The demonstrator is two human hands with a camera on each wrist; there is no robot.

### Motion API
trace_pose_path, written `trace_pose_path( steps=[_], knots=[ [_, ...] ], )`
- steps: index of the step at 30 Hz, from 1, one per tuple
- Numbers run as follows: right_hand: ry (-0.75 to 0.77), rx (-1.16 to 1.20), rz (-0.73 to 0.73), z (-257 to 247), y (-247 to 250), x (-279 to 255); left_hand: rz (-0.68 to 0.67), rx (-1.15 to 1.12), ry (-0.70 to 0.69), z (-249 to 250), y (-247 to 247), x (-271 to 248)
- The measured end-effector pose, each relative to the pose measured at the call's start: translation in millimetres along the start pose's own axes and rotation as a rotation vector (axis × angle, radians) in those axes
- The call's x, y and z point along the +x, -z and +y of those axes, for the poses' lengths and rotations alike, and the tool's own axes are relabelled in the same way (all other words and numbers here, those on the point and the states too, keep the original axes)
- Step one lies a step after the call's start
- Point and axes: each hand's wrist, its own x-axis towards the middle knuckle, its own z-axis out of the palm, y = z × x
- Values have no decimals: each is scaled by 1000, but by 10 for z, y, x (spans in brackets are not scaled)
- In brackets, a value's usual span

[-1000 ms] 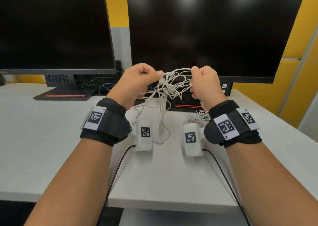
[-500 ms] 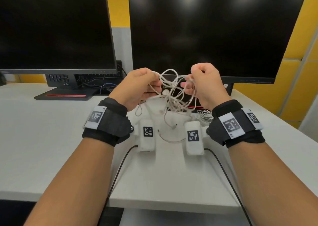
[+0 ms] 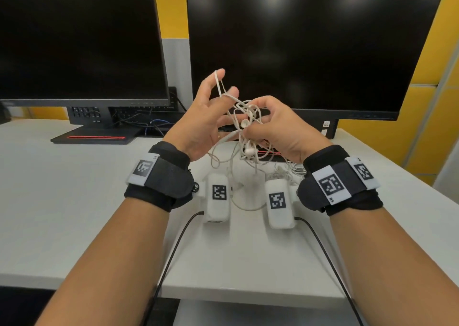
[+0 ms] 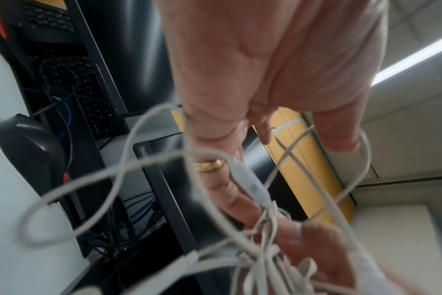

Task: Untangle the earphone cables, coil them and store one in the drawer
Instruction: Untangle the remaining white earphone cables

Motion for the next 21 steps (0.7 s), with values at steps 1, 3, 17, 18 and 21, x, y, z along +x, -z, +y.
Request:
trace_pose_path(
  steps=[1, 3, 17, 18, 21],
  knots=[
    [1, 10, 23, -4, 5, 7, 27, 13, 1, -11, 18, 12],
    [0, 77, 82, 3, 21, 24, 78, 65, 23, -25, 41, 32],
    [27, 5, 167, 56, 28, 93, 43, 389, 126, -91, 45, 44],
    [28, -34, 178, 72, 32, 96, 69, 378, 109, -85, 53, 50],
    [34, -89, 215, 105, 54, 100, 159, 250, 77, -59, 82, 69]
  ],
)
